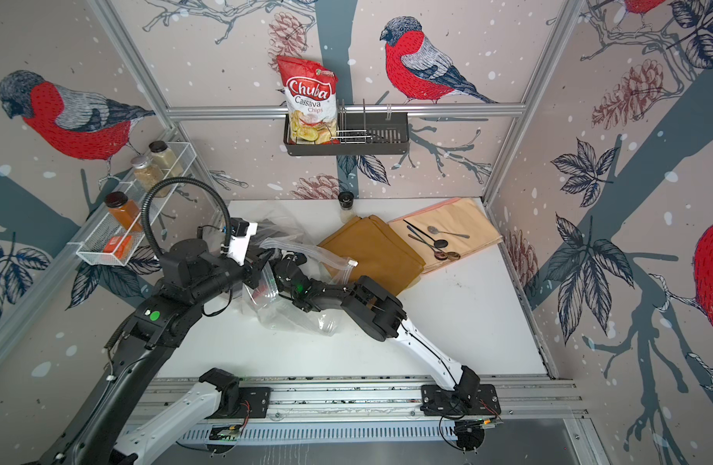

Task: Take the trousers out of the vacuum bag
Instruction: Take out the trousers from the vacuum bag.

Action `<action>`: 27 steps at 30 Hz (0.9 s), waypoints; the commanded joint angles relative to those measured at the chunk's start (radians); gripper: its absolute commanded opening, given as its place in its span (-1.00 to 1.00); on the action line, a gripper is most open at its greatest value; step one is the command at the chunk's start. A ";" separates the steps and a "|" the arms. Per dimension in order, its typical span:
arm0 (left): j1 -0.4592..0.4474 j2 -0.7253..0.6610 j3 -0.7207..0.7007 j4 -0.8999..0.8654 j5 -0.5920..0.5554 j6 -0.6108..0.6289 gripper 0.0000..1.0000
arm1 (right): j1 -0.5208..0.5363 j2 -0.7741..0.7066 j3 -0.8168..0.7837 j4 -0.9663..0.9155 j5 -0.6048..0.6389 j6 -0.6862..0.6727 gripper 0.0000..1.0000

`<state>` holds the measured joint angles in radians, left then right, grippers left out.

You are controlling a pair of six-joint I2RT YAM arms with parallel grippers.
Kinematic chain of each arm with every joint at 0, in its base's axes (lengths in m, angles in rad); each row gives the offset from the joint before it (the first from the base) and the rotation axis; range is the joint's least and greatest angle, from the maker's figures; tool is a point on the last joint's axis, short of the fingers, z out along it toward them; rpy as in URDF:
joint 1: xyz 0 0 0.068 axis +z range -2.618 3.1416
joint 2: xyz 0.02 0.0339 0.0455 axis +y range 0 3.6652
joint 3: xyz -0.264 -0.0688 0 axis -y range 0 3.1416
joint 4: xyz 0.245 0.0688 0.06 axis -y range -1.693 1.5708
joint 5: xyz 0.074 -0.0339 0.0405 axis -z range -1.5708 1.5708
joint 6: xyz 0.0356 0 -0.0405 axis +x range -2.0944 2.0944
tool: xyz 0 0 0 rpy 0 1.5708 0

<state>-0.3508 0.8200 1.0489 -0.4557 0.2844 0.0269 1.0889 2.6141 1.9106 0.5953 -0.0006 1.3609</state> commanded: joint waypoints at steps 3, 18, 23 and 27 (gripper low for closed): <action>0.000 -0.003 0.018 0.031 -0.001 0.008 -1.00 | 0.003 -0.012 -0.012 -0.149 0.017 0.056 0.08; 0.000 -0.005 0.027 0.013 -0.013 0.015 -1.00 | 0.001 -0.065 -0.178 0.011 0.106 0.109 0.07; -0.001 -0.014 0.026 0.005 -0.019 0.016 -1.00 | -0.016 -0.083 -0.179 0.067 0.153 0.037 0.07; 0.000 -0.019 0.027 0.002 -0.024 0.019 -1.00 | -0.041 -0.042 -0.104 0.025 0.123 0.036 0.08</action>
<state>-0.3508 0.8055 1.0683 -0.4751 0.2596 0.0277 1.0626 2.5519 1.7672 0.6170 0.1047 1.4258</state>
